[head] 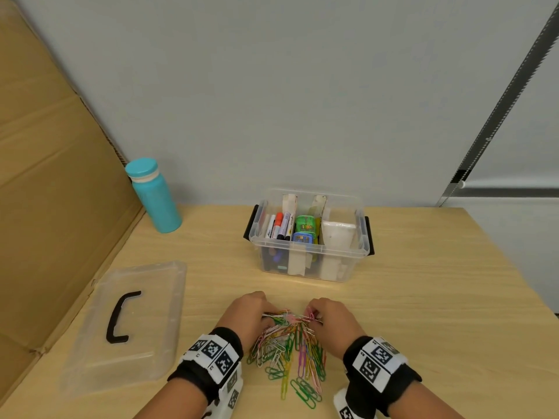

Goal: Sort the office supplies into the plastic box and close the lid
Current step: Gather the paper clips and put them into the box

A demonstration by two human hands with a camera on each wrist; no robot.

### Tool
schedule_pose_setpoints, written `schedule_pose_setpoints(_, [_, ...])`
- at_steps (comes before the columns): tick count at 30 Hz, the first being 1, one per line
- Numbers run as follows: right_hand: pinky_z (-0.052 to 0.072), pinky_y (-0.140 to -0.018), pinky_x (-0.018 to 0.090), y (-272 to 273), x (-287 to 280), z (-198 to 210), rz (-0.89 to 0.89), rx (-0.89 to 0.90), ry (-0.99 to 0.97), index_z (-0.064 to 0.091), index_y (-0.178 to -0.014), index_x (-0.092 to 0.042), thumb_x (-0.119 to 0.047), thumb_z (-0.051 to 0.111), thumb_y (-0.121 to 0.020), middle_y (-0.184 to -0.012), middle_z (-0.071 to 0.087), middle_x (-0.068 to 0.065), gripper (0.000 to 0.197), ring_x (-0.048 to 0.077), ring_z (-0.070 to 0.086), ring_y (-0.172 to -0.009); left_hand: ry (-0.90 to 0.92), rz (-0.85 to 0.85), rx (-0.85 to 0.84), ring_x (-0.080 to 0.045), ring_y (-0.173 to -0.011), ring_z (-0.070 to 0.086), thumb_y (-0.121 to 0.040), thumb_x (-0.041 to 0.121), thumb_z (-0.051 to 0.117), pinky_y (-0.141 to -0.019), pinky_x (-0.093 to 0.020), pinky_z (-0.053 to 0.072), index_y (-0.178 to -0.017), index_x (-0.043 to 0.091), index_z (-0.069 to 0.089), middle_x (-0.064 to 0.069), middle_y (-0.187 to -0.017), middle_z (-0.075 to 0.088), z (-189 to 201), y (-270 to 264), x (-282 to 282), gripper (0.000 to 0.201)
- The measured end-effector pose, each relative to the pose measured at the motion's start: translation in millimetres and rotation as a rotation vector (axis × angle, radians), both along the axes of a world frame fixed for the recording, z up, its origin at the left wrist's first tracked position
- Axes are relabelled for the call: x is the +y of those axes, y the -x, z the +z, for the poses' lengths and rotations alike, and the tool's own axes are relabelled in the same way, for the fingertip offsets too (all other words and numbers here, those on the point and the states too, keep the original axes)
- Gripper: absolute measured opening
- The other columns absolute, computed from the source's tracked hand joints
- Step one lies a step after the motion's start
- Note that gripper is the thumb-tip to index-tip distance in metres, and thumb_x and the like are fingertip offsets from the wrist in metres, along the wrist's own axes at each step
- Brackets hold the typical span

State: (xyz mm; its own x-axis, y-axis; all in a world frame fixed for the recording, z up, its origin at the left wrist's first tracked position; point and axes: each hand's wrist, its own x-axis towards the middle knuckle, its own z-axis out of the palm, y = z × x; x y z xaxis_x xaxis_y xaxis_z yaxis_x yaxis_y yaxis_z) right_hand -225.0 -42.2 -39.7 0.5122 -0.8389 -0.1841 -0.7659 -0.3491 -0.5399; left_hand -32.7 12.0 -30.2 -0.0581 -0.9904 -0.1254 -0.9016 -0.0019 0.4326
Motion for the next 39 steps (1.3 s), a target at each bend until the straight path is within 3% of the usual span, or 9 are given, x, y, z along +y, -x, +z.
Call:
schedule_pose_setpoints(4, [0.045, -0.077, 0.02, 8, -2, 3, -0.041, -0.083, -0.063, 0.06, -0.083, -0.026, -0.008, 0.055, -0.087, -0.091, 0.062, -0.005, 0.019, 0.012, 0.058, -0.085, 0.083, 0.073, 0.082, -0.011, -0.093, 0.057, -0.09, 0.022, 0.06, -0.082, -0.019, 0.044, -0.117, 0.03, 0.066, 0.004, -0.101, 0.059, 3, -6, 4, 0.029])
schedule_pose_setpoints(10, [0.054, -0.077, 0.03, 23, -5, 35, -0.131, -0.317, -0.203, 0.067, -0.087, -0.024, -0.012, 0.064, -0.087, -0.089, 0.07, -0.003, 0.013, 0.014, 0.067, -0.079, 0.196, 0.135, 0.167, -0.002, -0.08, 0.051, -0.086, 0.021, 0.066, -0.067, -0.002, 0.034, -0.113, 0.024, 0.07, 0.011, -0.087, 0.054, 8, -18, 8, 0.027])
schedule_pose_setpoints(14, [0.055, -0.08, 0.03, 30, -16, 88, -0.151, -0.525, -0.219, 0.066, -0.088, -0.025, -0.011, 0.064, -0.086, -0.092, 0.072, -0.002, 0.014, 0.015, 0.069, -0.085, 0.246, 0.153, 0.219, 0.009, -0.072, 0.048, -0.081, 0.021, 0.072, -0.067, -0.002, 0.036, -0.108, 0.026, 0.071, 0.02, -0.079, 0.051, 11, -24, 9, 0.027])
schedule_pose_setpoints(21, [0.054, -0.071, 0.015, 30, -55, 146, -0.239, -0.735, -0.119, 0.067, -0.09, -0.017, -0.002, 0.064, -0.085, -0.094, 0.069, 0.001, 0.016, 0.012, 0.066, -0.081, 0.258, 0.177, 0.26, 0.005, -0.073, 0.052, -0.08, 0.019, 0.073, -0.068, -0.005, 0.039, -0.106, 0.025, 0.072, 0.02, -0.078, 0.053, 12, -26, 12, 0.027])
schedule_pose_setpoints(26, [0.052, -0.076, 0.031, 22, -97, 128, -0.296, -0.447, 0.1, 0.068, -0.094, -0.014, -0.008, 0.064, -0.086, -0.094, 0.067, 0.001, 0.011, 0.019, 0.066, -0.086, 0.251, 0.187, 0.267, 0.0, -0.075, 0.054, -0.08, 0.02, 0.073, -0.071, -0.012, 0.044, -0.107, 0.026, 0.072, 0.017, -0.079, 0.054, 13, -27, 14, 0.028])
schedule_pose_setpoints(30, [0.04, -0.071, 0.026, 9, -110, 114, -0.211, -0.068, 0.22, 0.066, -0.092, -0.013, -0.006, 0.058, -0.087, -0.097, 0.066, 0.006, 0.012, 0.02, 0.058, -0.084, 0.246, 0.198, 0.288, 0.003, -0.075, 0.054, -0.08, 0.019, 0.073, -0.07, -0.007, 0.041, -0.106, 0.025, 0.072, 0.019, -0.078, 0.053, 12, -28, 16, 0.027])
schedule_pose_setpoints(34, [0.044, -0.078, 0.028, -6, -117, 117, -0.093, 0.245, 0.188, 0.063, -0.104, -0.008, -0.007, 0.056, -0.088, -0.109, 0.065, 0.012, 0.018, 0.025, 0.059, -0.095, 0.236, 0.206, 0.293, 0.001, -0.075, 0.054, -0.08, 0.019, 0.073, -0.07, -0.01, 0.043, -0.106, 0.025, 0.072, 0.018, -0.077, 0.053, 12, -28, 17, 0.027])
schedule_pose_setpoints(36, [0.046, -0.087, 0.029, -7, -118, 121, -0.073, 0.299, 0.168, 0.063, -0.111, -0.009, -0.009, 0.058, -0.089, -0.114, 0.064, 0.01, 0.023, 0.025, 0.06, -0.105, 0.234, 0.202, 0.293, 0.001, -0.075, 0.054, -0.081, 0.019, 0.072, -0.07, -0.008, 0.041, -0.107, 0.026, 0.072, 0.017, -0.078, 0.053, 13, -27, 17, 0.027])
schedule_pose_setpoints(39, [0.046, -0.091, 0.029, 4, -114, 119, -0.136, 0.134, 0.182, 0.062, -0.116, -0.013, -0.011, 0.056, -0.092, -0.117, 0.064, 0.006, 0.025, 0.022, 0.059, -0.106, 0.232, 0.212, 0.308, 0.001, -0.076, 0.054, -0.082, 0.019, 0.071, -0.071, -0.01, 0.044, -0.109, 0.027, 0.071, 0.017, -0.078, 0.054, 13, -26, 19, 0.028])
